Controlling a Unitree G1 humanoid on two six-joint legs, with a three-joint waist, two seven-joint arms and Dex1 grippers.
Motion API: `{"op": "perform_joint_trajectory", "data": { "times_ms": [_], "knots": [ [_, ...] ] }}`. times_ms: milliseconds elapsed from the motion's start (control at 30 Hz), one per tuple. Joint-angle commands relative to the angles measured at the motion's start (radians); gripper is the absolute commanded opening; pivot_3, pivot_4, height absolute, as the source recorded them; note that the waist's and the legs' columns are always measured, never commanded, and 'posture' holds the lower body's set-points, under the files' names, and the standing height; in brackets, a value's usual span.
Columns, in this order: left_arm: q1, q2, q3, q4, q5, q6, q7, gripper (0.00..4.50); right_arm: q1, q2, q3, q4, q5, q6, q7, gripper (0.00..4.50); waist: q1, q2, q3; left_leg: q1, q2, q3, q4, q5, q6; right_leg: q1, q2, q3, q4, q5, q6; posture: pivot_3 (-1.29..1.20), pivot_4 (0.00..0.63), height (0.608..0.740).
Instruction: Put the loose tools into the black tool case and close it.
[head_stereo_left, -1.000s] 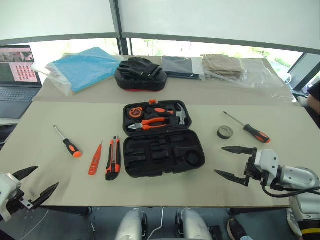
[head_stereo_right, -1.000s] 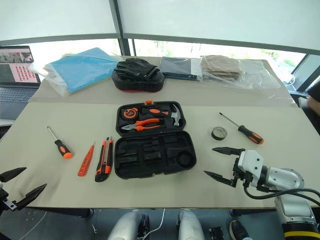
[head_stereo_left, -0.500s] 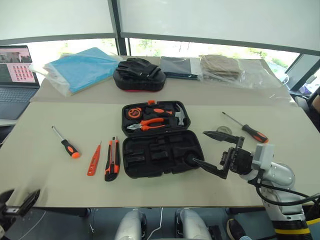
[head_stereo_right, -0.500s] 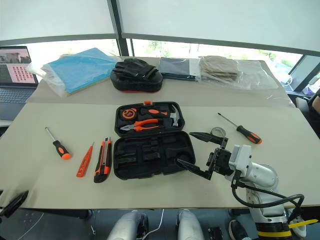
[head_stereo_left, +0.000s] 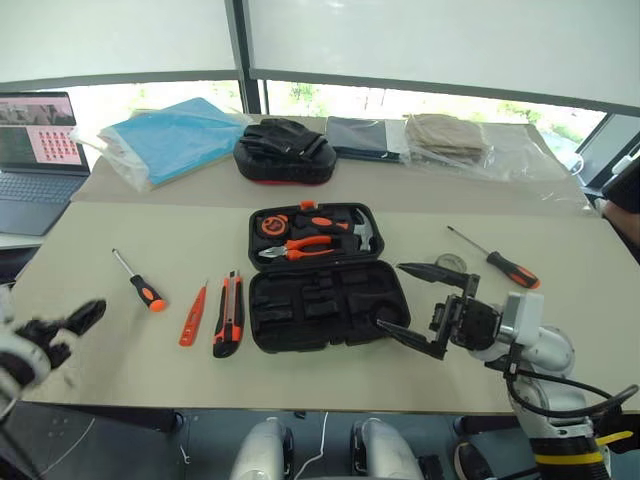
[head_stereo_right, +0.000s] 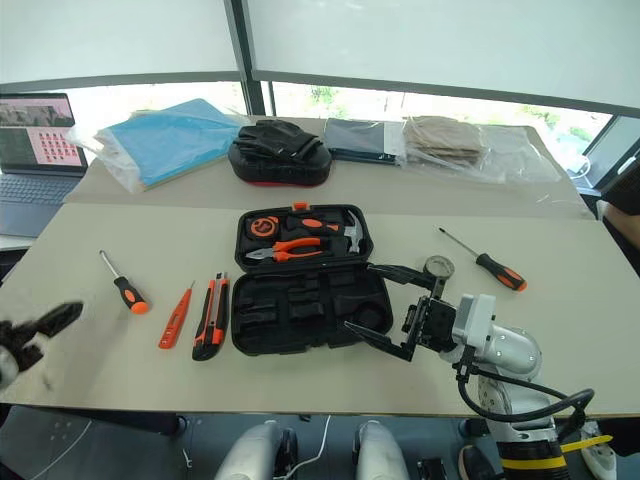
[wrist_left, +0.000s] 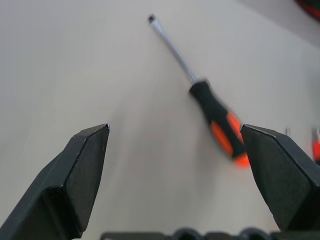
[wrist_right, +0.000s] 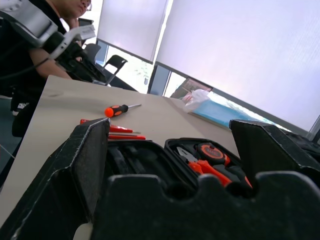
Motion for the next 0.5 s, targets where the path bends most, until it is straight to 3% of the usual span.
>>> {"op": "perform_joint_trajectory", "data": {
  "times_ms": [33, 300, 400, 500],
  "knots": [
    [-0.111, -0.049, -0.057, 0.045, 0.044, 0.063, 0.175, 4.5, -0.008, 0.004, 0.005, -0.023, 0.01, 0.007, -0.005, 4.44, -0.004, -0.001, 0.0, 0.0, 0.0, 0.0, 0.0, 0.0, 0.0, 0.0, 0.0, 0.0, 0.001, 0.0, 0.0, 0.0, 0.15, 0.74],
    [-0.256, -0.15, -0.171, 0.163, 0.183, 0.068, 0.26, 4.5, -0.006, 0.016, 0.017, -0.039, -0.003, 0.015, -0.036, 4.44, -0.005, -0.001, 0.0, 0.001, 0.001, 0.0, -0.001, 0.002, -0.004, -0.001, 0.005, 0.003, 0.002, 0.0, -0.002, 0.0, 0.15, 0.74],
    [-0.281, -0.17, -0.187, 0.194, 0.221, 0.074, 0.246, 3.79, -0.005, 0.014, 0.02, -0.041, -0.003, 0.016, -0.043, 4.5, -0.001, -0.001, -0.001, 0.004, 0.001, 0.001, -0.001, 0.002, -0.005, 0.0, 0.006, 0.005, 0.003, 0.0, -0.002, 0.0, 0.15, 0.74],
    [-0.295, -0.187, -0.194, 0.216, 0.243, 0.101, 0.233, 2.65, -0.011, 0.009, 0.02, -0.045, -0.001, 0.024, -0.051, 4.5, 0.004, -0.001, -0.001, 0.006, 0.001, 0.001, -0.001, 0.001, -0.01, 0.0, 0.006, 0.006, 0.004, 0.0, -0.002, 0.0, 0.15, 0.74]
  ]
}}
